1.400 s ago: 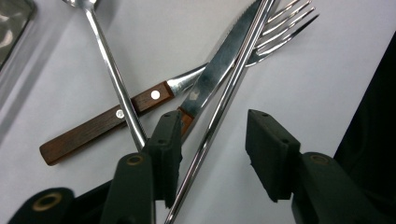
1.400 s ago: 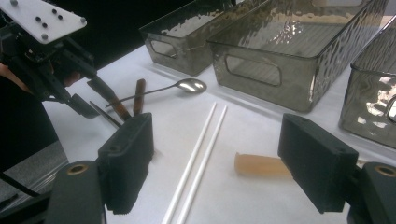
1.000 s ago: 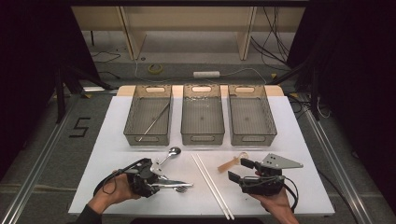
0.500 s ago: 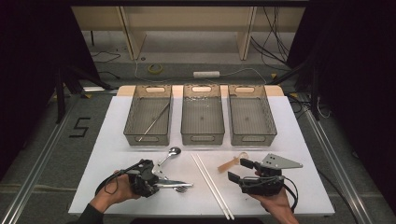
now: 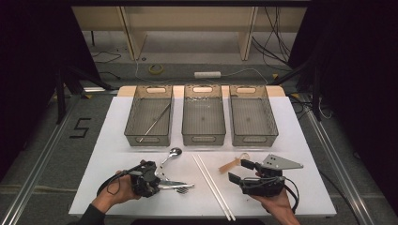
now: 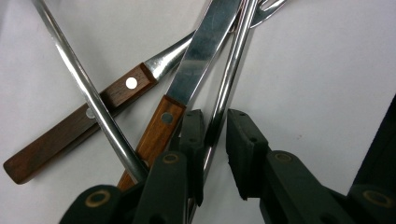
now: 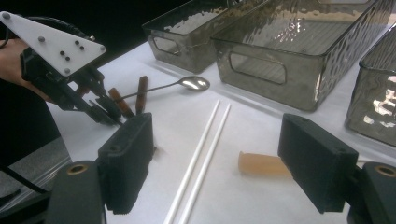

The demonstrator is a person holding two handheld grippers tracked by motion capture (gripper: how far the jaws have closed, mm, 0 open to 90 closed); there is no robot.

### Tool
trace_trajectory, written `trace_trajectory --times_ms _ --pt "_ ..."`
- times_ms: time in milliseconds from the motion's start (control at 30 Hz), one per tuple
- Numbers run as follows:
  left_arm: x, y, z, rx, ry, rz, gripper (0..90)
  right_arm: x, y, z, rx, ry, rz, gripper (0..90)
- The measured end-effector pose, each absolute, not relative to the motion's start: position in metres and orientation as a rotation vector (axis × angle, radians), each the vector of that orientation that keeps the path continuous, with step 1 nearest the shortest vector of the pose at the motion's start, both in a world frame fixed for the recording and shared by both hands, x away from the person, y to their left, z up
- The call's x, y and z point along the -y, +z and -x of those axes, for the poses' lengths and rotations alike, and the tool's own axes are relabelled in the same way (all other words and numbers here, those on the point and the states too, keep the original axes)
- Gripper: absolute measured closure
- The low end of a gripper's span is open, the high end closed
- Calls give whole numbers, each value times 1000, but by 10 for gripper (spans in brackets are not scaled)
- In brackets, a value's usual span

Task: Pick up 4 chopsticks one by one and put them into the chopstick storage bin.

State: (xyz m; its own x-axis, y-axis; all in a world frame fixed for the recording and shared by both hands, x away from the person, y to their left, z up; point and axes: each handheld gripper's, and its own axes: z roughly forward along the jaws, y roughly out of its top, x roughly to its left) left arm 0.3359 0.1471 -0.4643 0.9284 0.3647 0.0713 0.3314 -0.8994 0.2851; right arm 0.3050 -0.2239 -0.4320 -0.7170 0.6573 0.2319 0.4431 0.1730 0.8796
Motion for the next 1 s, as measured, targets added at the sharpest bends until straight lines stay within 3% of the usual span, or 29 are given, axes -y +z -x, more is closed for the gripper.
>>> trace_trajectory --times_ms 567,1000 --pt "-149 -465 -334 -378 175 -2837 843 224 -433 -305 -2245 1570 -1074 277" --pt "-148 -449 -333 -462 181 -2742 855 224 -432 -306 -2245 1573 -1075 277"
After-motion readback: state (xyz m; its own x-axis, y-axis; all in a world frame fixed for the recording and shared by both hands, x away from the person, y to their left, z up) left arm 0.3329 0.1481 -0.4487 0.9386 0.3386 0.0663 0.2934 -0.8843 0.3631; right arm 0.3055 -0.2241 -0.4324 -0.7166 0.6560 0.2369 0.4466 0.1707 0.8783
